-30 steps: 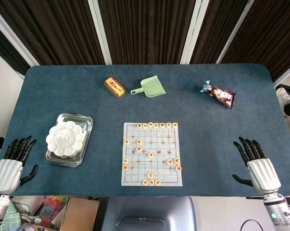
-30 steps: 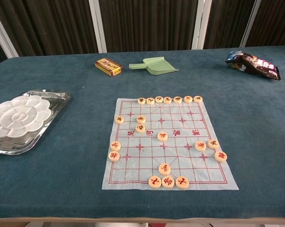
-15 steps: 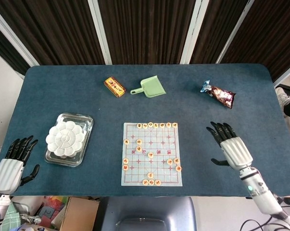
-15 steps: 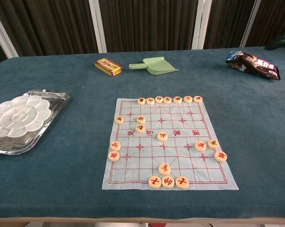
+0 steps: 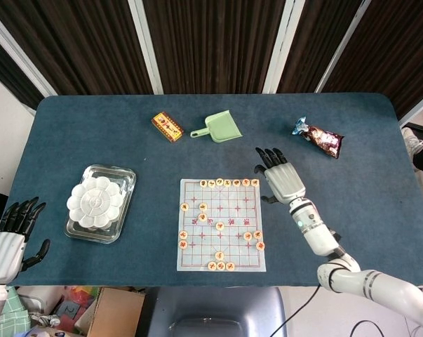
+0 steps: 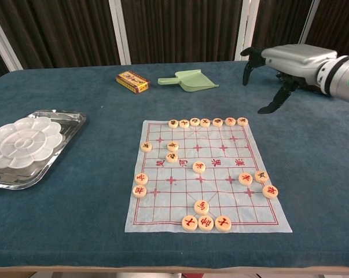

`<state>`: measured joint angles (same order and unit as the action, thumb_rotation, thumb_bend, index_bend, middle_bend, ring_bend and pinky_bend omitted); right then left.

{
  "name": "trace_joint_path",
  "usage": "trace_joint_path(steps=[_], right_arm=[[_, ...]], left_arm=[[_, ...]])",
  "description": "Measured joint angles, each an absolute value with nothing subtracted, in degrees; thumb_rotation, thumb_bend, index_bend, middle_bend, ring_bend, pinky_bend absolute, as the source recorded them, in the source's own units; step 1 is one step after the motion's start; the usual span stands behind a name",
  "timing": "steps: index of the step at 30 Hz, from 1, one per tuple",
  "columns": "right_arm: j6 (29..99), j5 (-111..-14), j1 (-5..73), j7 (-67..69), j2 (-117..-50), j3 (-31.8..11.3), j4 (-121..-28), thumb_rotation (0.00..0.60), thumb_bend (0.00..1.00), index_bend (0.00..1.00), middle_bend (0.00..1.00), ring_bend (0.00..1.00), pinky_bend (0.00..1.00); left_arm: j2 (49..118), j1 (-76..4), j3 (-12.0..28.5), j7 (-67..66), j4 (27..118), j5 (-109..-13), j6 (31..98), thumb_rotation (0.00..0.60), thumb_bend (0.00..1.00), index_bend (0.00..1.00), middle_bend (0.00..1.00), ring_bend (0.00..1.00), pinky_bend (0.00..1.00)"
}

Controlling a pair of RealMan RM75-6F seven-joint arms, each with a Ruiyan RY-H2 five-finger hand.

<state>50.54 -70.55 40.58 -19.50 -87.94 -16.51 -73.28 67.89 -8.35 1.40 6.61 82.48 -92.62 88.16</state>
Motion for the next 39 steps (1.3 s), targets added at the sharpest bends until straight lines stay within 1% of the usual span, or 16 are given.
trace_joint_path(steps=[5,12,18,21,25,29,39], right_arm=[[47.93,-68.09,44.37,-20.21,-93.37,-17.25,-65.63,0.600,0.33,0.56,0.07,0.00,0.00],[44.01,-65.05,49.70,-20.66,-101.30,-17.72,-54.17,0.600,0.34,0.56,0.08,0.00,0.00],[42.20,-64.20,52.58,-20.58,-106.31,-17.18,-47.15,0.600,0.35,0.56,0.07,0.00,0.00],[41.69,-64.20,53.24,-20.53,-107.58,-16.62,-44.91,0.600,0.38,0.56,0.07,0.00,0.00],[41.42,-64.19,53.66,-19.95,-108.57,-16.26,-42.84,0.600,0.38,0.57,0.08,0.00,0.00],[41.29,-64.25,53.82,-19.67,-108.84,-15.97,-41.75,0.600,0.44,0.58,0.08,0.00,0.00],[40.49,-63.59,54.02,-19.25,-109.33,-15.94,-40.01,0.600,0.44,0.59,0.08,0.00,0.00]], left_arm=[[67.63,-7.97,1.00,7.38,82.14,-92.71,88.48,0.600,0.40,0.00,0.00,0.00,0.00],[67.32,-7.27,0.46,8.96,81.19,-93.10,89.34,0.600,0.40,0.00,0.00,0.00,0.00],[67.00,-6.85,0.13,9.99,80.51,-93.07,89.55,0.600,0.40,0.00,0.00,0.00,0.00],[66.87,-6.77,-0.02,10.29,80.43,-93.00,89.37,0.600,0.40,0.00,0.00,0.00,0.00],[66.82,-6.68,0.01,10.57,80.37,-92.90,89.45,0.600,0.40,0.00,0.00,0.00,0.00],[67.00,-7.79,0.84,9.41,81.28,-92.08,87.81,0.600,0.40,0.00,0.00,0.00,0.00],[67.01,-7.89,0.97,8.73,81.79,-91.64,87.47,0.600,0.40,0.00,0.00,0.00,0.00]])
